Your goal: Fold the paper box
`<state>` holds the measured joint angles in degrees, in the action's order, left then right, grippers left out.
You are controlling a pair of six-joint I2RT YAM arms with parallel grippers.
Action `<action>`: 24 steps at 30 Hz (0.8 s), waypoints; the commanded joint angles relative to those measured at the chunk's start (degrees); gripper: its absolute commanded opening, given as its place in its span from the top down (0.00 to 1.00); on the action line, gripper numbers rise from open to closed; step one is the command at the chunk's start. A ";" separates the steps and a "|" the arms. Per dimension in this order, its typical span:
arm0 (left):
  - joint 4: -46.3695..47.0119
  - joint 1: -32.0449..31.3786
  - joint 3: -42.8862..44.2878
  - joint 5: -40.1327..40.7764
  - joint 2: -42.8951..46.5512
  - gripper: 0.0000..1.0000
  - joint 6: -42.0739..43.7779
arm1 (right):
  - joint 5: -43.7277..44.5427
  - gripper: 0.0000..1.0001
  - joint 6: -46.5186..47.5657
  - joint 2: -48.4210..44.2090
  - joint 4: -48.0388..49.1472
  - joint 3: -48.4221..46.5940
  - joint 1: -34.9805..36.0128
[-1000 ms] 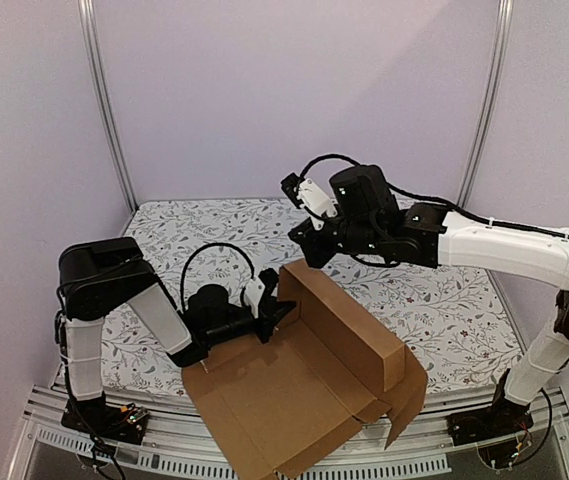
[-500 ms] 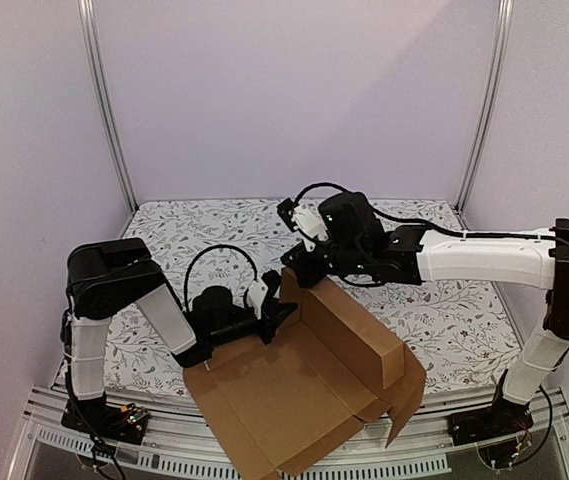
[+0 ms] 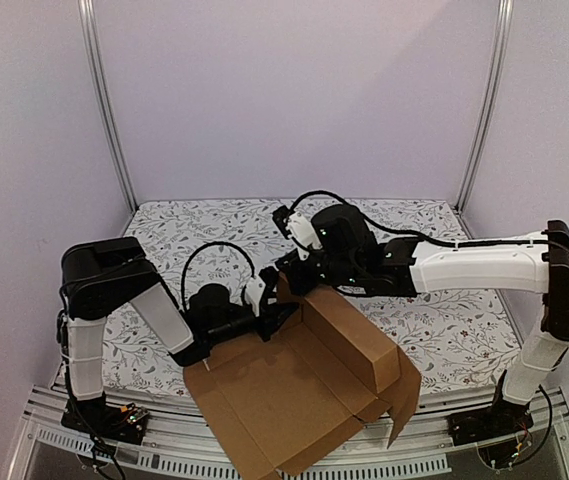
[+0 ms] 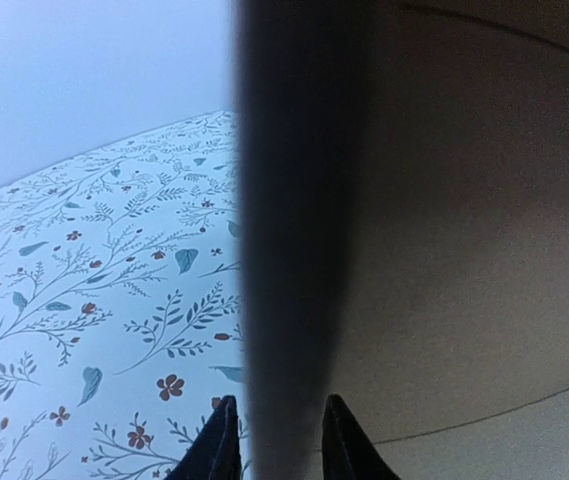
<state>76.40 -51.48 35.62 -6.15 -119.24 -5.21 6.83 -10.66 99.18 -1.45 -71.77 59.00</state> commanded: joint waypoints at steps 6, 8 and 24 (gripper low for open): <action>4.38 0.42 1.29 0.28 2.39 0.90 3.17 | 1.06 1.00 -0.68 2.60 -5.85 2.31 0.93; 4.31 0.42 1.70 0.14 2.05 1.00 3.20 | 1.11 1.00 -0.77 2.68 -5.97 2.33 0.94; 3.60 0.32 1.02 -0.69 2.13 0.67 3.40 | 1.07 1.00 -1.12 2.79 -5.95 2.42 1.18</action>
<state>76.36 -51.35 36.29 -6.28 -117.95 -2.44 7.20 -11.40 99.33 -1.19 -71.57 59.75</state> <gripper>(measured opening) 0.270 0.005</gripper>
